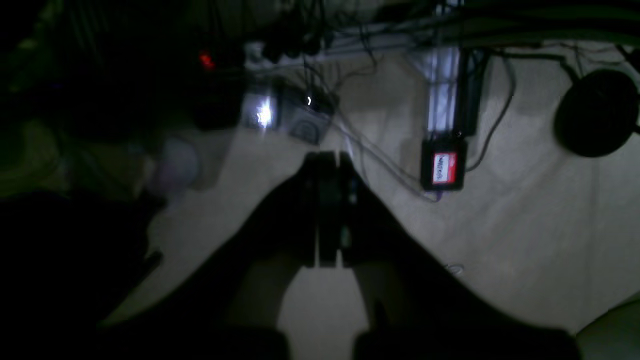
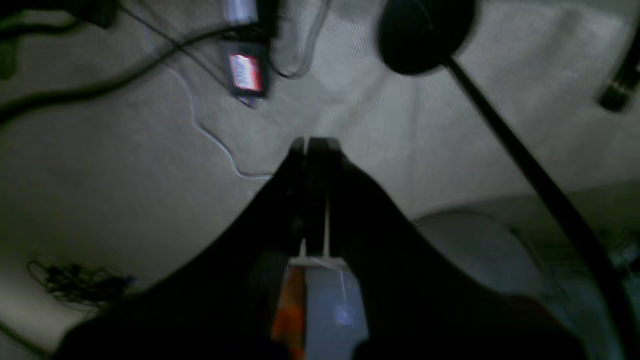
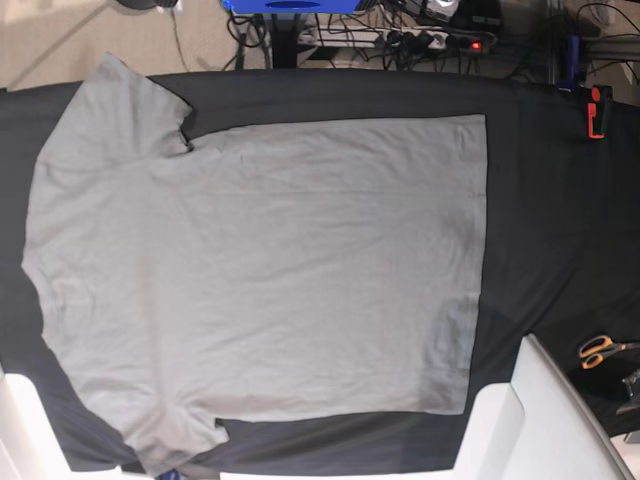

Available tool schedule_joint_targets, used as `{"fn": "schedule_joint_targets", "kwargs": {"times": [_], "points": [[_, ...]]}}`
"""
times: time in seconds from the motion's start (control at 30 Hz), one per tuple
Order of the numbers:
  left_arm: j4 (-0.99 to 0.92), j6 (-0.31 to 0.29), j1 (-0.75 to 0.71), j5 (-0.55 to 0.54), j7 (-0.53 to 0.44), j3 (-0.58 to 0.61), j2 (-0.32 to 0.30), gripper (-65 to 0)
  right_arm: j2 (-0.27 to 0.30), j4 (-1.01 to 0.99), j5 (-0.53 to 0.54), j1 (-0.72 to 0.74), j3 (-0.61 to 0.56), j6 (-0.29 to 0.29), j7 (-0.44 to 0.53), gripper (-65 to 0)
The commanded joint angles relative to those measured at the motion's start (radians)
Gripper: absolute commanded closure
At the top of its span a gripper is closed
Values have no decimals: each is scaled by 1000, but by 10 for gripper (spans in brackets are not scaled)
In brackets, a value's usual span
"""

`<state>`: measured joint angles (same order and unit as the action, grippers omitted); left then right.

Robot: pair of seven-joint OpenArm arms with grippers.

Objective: Fold the T-shirt properly

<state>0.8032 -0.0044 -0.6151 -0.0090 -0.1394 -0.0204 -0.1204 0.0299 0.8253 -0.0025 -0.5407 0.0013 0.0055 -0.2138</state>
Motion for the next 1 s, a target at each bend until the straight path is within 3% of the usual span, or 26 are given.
{"fn": "schedule_joint_targets", "kwargs": {"times": [0.0,0.17,0.3,0.43,0.5,0.6,0.7,0.77,0.8,0.87,0.97], "points": [[41,10,-36,-24,-9,-28,-8,0,2,70,3,-32,4,1,-20,-8],[256,10,-148,-138,-9,-168,-20,0,15,374,5,-160,85,1,-114,-8],[474,10,-246,-147,-9,-192,-57,0,14,622,5,-233,168,3,-200,-8],[692,10,-329,-148,-4,-194,-100,0,12,846,29,-275,220,21,-207,-15],[801,10,-355,-150,-1,-211,-111,0,12,938,120,-273,262,98,-210,-17],[934,8,-365,-223,4,-269,-106,0,17,1023,332,-238,369,274,-212,-65],[991,8,-360,-349,5,-289,-129,0,23,1017,496,-177,466,437,-212,-224],[1008,7,-360,-423,54,-293,-180,-15,23,980,569,-132,515,543,-212,-356],[1013,7,-355,-448,96,-292,-206,-92,23,952,603,-111,535,591,-212,-423],[1014,-21,-334,-481,186,-295,-239,-179,25,880,648,-60,576,670,-212,-510],[1004,-131,-314,-503,235,-327,-232,-140,35,770,671,23,648,693,-269,-515]]}}
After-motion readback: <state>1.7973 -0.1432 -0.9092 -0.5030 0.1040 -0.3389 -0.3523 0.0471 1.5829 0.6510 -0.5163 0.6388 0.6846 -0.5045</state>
